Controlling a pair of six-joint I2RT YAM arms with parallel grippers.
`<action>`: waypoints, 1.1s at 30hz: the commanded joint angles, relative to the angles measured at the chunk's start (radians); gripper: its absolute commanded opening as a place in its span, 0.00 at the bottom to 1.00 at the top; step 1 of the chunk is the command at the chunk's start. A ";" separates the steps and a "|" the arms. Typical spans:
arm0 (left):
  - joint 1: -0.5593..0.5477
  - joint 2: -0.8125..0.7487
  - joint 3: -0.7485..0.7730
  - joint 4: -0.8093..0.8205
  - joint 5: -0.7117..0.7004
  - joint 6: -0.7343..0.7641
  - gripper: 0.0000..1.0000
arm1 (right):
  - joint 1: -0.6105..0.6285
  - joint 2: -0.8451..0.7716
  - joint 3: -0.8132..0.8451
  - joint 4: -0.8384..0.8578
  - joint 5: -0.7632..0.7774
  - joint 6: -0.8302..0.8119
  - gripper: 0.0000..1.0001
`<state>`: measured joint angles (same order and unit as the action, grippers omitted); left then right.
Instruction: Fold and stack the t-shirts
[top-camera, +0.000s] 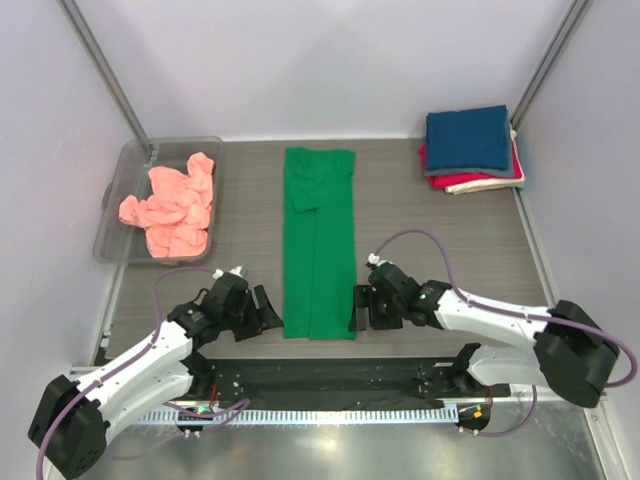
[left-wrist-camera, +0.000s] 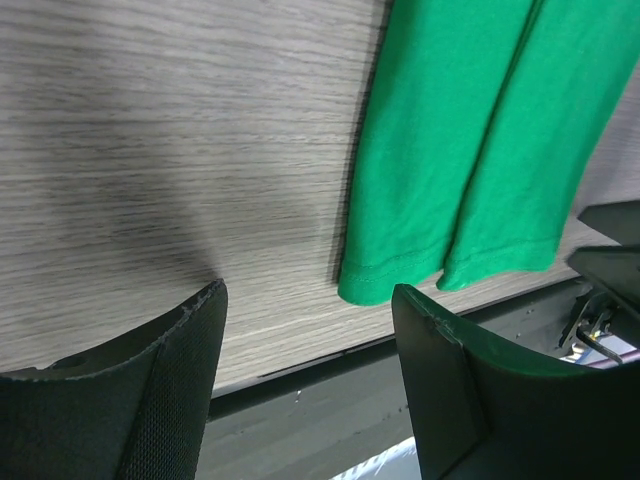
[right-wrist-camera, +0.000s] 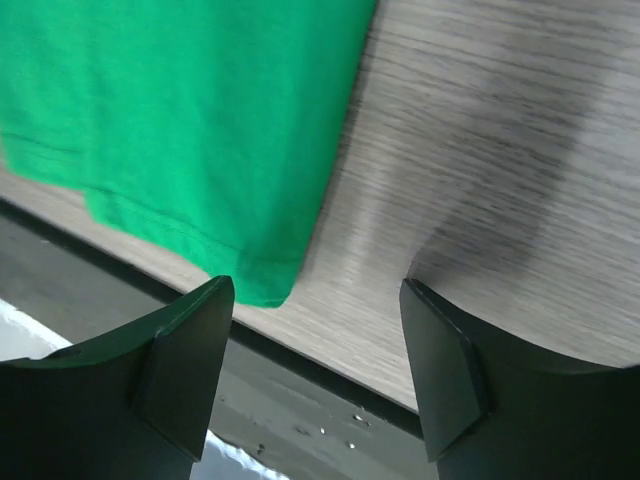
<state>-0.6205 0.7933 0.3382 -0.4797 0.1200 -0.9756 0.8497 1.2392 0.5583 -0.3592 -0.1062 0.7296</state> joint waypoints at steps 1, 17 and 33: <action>-0.018 -0.014 -0.022 0.070 -0.020 -0.041 0.68 | 0.031 -0.106 -0.055 0.129 0.056 0.140 0.72; -0.074 0.061 -0.067 0.153 -0.040 -0.077 0.62 | 0.130 -0.026 -0.129 0.259 0.056 0.215 0.47; -0.159 0.198 -0.062 0.285 -0.034 -0.089 0.34 | 0.134 -0.075 -0.181 0.244 0.085 0.241 0.05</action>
<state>-0.7563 0.9691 0.2962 -0.2016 0.1024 -1.0695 0.9787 1.1885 0.3901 -0.0982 -0.0525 0.9585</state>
